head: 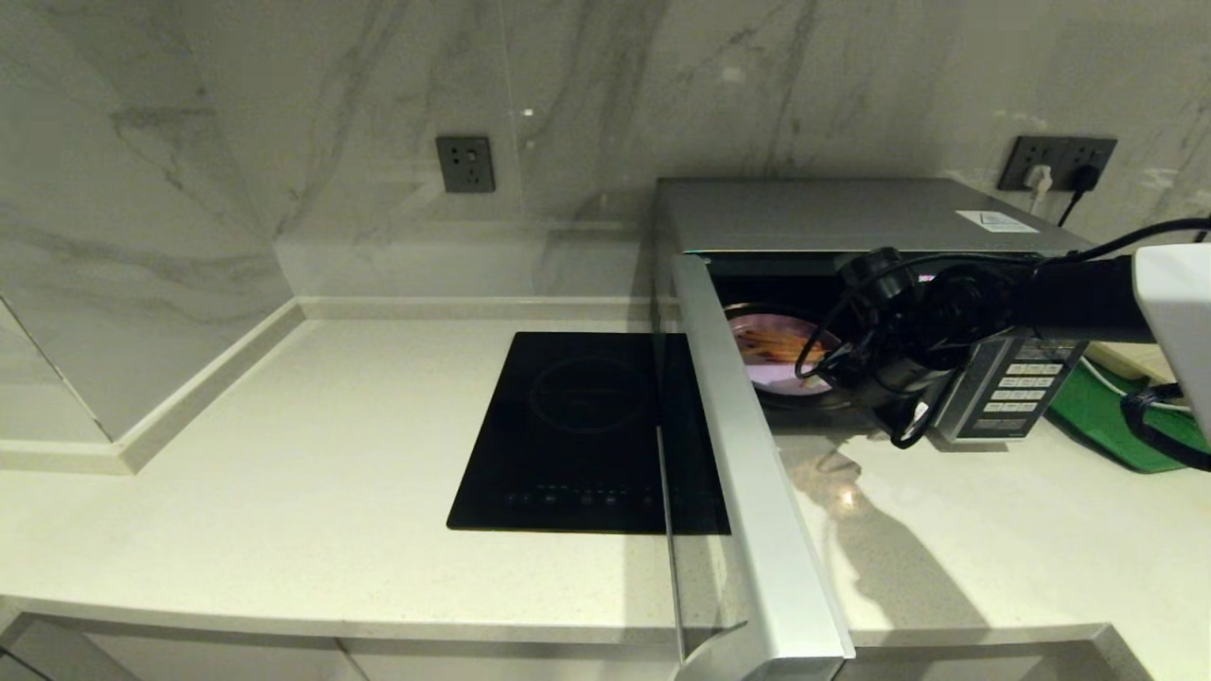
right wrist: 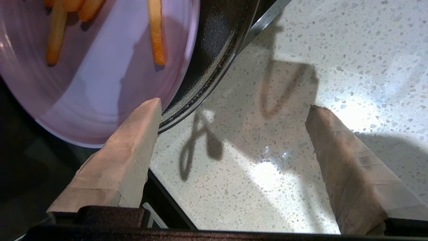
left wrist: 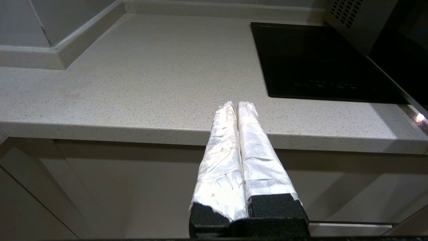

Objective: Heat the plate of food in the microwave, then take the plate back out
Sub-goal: Take the plate out of the microwave

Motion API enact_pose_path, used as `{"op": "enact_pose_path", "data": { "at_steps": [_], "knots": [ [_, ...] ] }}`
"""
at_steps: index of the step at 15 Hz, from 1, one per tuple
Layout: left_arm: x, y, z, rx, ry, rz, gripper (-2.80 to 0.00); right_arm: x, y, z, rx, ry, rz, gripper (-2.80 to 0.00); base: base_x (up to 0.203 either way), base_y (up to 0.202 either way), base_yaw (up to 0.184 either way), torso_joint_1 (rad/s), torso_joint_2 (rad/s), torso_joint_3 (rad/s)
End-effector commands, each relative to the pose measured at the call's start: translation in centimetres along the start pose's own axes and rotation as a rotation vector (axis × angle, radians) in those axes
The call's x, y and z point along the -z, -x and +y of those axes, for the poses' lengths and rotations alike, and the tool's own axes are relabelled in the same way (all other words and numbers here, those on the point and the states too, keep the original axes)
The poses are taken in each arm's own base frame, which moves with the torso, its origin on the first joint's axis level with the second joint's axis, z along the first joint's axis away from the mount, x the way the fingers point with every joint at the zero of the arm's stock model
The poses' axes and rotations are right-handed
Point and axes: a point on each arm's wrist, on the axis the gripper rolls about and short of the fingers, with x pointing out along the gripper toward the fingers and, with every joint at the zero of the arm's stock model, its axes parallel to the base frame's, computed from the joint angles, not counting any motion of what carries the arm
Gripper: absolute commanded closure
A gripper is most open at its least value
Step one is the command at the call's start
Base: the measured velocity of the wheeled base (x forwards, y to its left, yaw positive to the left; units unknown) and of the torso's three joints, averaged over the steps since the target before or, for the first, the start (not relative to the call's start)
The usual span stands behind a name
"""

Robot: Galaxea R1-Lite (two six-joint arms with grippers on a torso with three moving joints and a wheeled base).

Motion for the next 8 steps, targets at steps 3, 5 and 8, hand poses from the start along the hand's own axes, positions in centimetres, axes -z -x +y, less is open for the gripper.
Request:
{"op": "enact_pose_path", "data": {
  "at_steps": [3, 5, 8],
  "knots": [
    [0.0, 0.0, 0.0, -0.001, 0.001, 0.000, 0.00, -0.1, -0.2, 0.3, -0.007, -0.006, -0.003, -2.80, 0.000, 0.000, 0.000, 0.000, 0.00, 0.000],
    [0.0, 0.0, 0.0, -0.001, 0.001, 0.000, 0.00, 0.0, -0.6, 0.3, -0.006, -0.004, -0.003, -2.80, 0.000, 0.000, 0.000, 0.000, 0.00, 0.000],
    [0.0, 0.0, 0.0, -0.001, 0.001, 0.000, 0.00, 0.3, -1.5, 0.3, 0.009, -0.002, 0.006, -2.80, 0.000, 0.000, 0.000, 0.000, 0.00, 0.000]
  ]
}}
